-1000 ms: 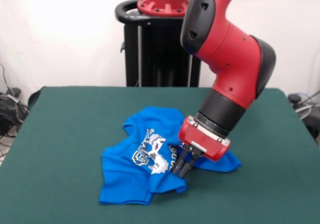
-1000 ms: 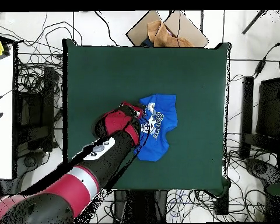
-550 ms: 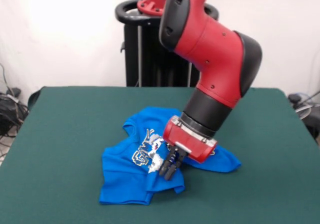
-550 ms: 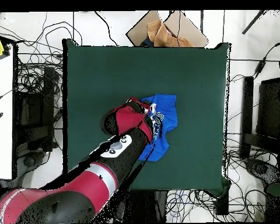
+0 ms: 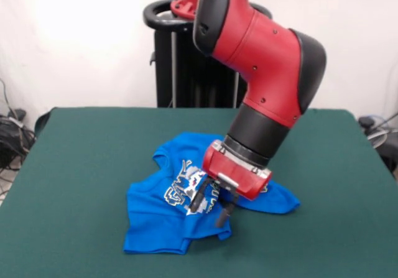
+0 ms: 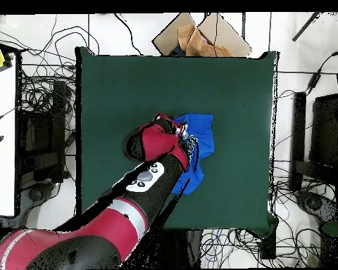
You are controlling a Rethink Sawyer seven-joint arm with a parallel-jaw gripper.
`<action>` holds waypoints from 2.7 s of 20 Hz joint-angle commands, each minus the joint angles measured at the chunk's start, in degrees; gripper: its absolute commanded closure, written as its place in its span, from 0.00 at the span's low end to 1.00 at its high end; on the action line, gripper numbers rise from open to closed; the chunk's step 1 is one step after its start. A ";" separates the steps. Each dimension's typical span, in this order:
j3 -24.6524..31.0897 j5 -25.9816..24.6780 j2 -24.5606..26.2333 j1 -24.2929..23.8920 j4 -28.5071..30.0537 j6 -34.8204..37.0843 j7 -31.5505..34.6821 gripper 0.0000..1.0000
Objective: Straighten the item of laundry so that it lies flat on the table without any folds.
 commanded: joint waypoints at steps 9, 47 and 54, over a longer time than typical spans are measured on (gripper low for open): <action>17.35 0.88 -4.41 -4.42 4.59 9.75 6.76 0.00; 13.23 -2.91 6.99 -5.38 -4.10 8.00 3.76 1.00; 18.53 -2.41 -0.12 -6.17 4.26 8.28 5.53 1.00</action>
